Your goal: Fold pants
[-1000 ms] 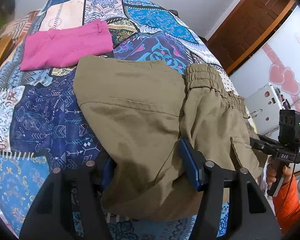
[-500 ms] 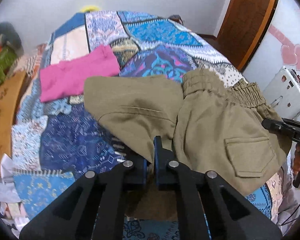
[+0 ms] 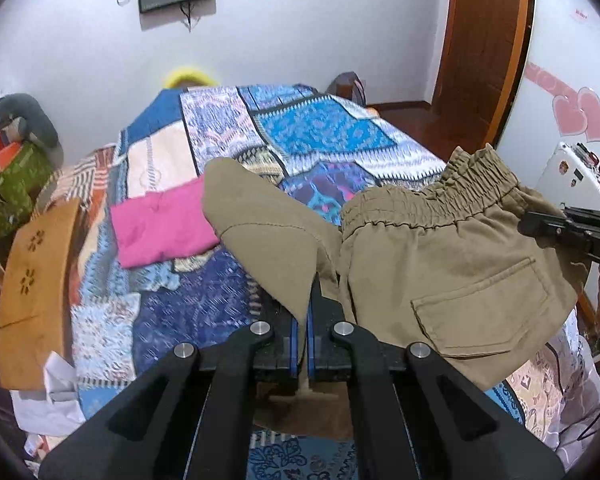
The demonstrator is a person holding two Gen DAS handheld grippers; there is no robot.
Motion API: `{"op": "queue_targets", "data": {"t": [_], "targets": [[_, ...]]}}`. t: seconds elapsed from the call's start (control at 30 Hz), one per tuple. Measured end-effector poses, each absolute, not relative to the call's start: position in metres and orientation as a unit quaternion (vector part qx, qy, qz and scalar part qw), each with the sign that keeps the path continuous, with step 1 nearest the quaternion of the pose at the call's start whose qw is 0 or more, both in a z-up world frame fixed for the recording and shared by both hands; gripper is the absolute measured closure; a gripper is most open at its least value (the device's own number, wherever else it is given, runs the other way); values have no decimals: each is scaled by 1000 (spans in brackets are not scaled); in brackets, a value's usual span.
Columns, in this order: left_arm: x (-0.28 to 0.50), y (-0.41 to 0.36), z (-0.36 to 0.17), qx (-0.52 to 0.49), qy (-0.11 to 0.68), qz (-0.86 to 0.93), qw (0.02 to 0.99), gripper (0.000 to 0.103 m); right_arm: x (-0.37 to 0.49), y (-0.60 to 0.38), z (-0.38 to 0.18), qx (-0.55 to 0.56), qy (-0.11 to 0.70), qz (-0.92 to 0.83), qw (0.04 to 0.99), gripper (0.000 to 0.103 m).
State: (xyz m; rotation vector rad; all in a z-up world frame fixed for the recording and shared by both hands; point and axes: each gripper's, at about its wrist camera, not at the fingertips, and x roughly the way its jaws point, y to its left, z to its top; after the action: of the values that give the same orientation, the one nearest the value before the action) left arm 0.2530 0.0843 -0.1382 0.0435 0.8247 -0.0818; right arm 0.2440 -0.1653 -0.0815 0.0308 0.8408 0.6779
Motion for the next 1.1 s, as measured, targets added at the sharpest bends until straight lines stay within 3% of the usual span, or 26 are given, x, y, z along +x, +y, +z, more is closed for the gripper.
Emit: {"op": "queue_targets", "data": {"t": [0.43, 1.1], "targets": [[273, 134, -95, 23, 364, 15, 931, 100, 282, -102, -48, -14, 356, 353, 865, 93], [388, 249, -119, 13, 355, 117, 928, 100, 393, 32, -65, -64, 340, 371, 862, 93]]}}
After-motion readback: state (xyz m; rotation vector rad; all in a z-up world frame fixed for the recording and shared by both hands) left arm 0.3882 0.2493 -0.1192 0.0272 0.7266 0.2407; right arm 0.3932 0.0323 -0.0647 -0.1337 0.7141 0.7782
